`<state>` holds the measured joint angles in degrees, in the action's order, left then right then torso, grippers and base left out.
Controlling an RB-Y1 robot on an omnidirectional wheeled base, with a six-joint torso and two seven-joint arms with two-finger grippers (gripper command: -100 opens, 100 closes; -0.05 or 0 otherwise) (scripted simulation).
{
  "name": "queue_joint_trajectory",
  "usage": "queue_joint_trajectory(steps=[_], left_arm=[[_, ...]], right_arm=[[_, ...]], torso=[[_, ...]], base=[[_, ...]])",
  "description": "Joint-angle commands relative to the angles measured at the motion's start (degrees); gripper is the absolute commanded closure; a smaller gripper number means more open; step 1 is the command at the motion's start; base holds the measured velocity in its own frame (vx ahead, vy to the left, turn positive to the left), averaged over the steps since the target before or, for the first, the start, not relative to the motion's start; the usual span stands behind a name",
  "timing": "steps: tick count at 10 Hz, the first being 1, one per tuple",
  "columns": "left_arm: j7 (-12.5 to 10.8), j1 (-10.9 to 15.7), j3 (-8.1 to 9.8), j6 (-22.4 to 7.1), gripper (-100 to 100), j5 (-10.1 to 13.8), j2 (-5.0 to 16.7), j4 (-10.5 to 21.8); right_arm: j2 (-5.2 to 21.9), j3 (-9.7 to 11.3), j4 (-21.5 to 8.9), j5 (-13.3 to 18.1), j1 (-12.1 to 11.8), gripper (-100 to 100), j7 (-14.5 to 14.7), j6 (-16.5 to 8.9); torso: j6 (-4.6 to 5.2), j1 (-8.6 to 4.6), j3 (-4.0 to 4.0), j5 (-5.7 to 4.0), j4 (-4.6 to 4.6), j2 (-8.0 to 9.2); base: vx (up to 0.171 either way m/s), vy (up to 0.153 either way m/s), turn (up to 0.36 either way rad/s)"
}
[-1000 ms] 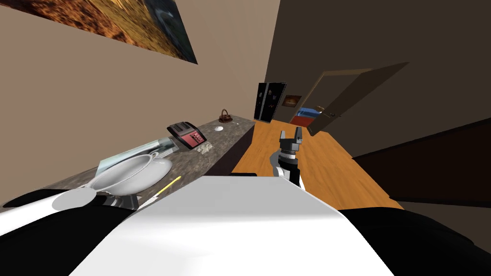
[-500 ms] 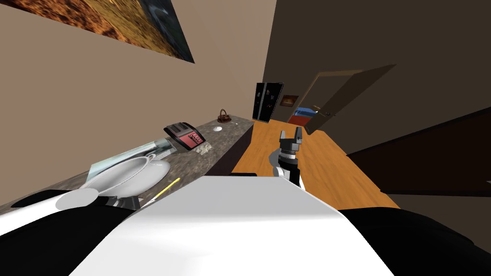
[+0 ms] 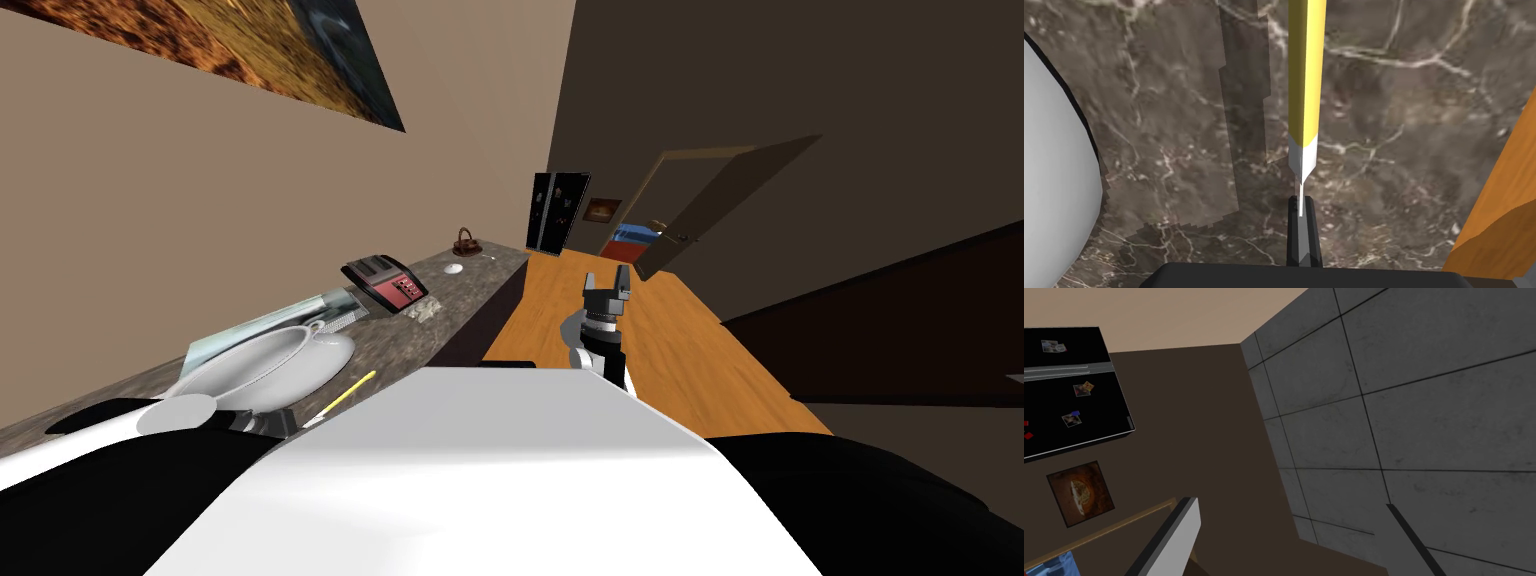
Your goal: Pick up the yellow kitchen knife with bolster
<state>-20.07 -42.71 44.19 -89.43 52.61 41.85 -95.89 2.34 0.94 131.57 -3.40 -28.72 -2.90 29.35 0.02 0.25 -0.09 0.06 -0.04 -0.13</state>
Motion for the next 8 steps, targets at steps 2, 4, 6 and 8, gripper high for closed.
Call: queue_joint_trajectory(steps=[2,4,6,8], left_arm=[[0.06,-0.06,-0.07,-0.34,100,0.09,0.02,0.02],[0.11,-0.03,-0.06,-0.3,0,0.08,0.05,-0.03],[-0.97,-1.42,1.9,-2.74,100,1.83,1.0,-2.85],[-1.1,-0.96,1.4,-2.26,0,1.34,0.82,-2.47]], right_arm=[[0.0,0.0,0.0,0.0,0.0,0,0.0,0.0],[0.0,0.0,0.0,0.0,0.0,0,0.0,0.0],[0.0,0.0,0.0,0.0,0.0,0,0.0,0.0],[0.0,0.0,0.0,0.0,0.0,0,0.0,0.0]], torso=[[-0.02,0.01,0.07,0.06,0.07,0.07],[-0.05,0.08,0.08,0.1,0.07,0.1],[-0.04,0.08,0.07,0.07,0.06,0.08],[-0.01,0.11,0.04,0.13,0.04,0.04]], base=[[0.0,0.0,0.0],[0.0,0.0,0.0],[0.018,0.009,0.03],[0.006,0.004,0.001]])
